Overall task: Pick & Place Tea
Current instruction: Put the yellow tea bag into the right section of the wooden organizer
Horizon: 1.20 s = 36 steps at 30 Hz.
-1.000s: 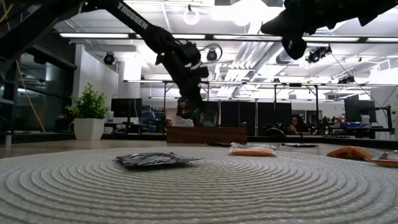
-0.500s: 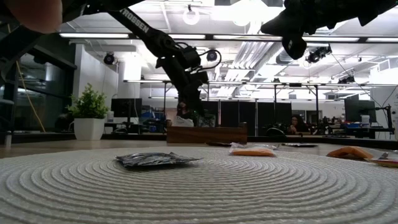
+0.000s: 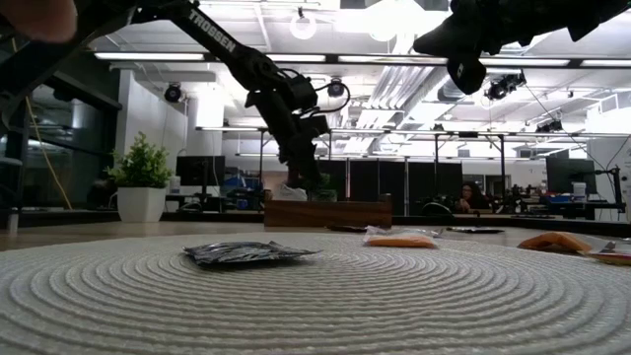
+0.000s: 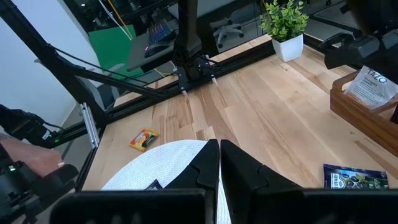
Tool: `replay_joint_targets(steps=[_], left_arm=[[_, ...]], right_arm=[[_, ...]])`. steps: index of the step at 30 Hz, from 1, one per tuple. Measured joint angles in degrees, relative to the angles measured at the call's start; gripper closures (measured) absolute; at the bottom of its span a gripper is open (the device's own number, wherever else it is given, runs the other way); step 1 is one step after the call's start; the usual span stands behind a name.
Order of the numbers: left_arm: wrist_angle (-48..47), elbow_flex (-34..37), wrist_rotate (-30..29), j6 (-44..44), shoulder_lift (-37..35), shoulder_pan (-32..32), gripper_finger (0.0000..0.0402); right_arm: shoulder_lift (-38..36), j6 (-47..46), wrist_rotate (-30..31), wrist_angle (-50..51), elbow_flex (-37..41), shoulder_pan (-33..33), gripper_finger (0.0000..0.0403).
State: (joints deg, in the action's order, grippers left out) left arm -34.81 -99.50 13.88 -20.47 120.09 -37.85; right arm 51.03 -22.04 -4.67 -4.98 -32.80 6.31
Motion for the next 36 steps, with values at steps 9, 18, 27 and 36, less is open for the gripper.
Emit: replay_joint_targets(steps=[9, 18, 27, 36], left_arm=[[1.5, -0.1, -1.2, -0.3, -3.7, 0.0, 0.0248], [-6.2, 0.0, -0.8, 2.0, -15.8, -0.4, 0.0247], [-21.1, 0.0, 0.8, 4.6, -28.9, -0.4, 0.0247], [-23.9, 7.3, 0.7, 7.7, -42.1, -0.4, 0.0247]], right_arm=[[0.0, 0.0, 0.0, 0.0, 0.0, 0.0, 0.0391], [0.0, 0.0, 0.0, 0.0, 0.0, 0.0, 0.0391], [0.0, 0.0, 0.0, 0.0, 0.0, 0.0, 0.0391], [0.0, 0.0, 0.0, 0.0, 0.0, 0.0, 0.0391]])
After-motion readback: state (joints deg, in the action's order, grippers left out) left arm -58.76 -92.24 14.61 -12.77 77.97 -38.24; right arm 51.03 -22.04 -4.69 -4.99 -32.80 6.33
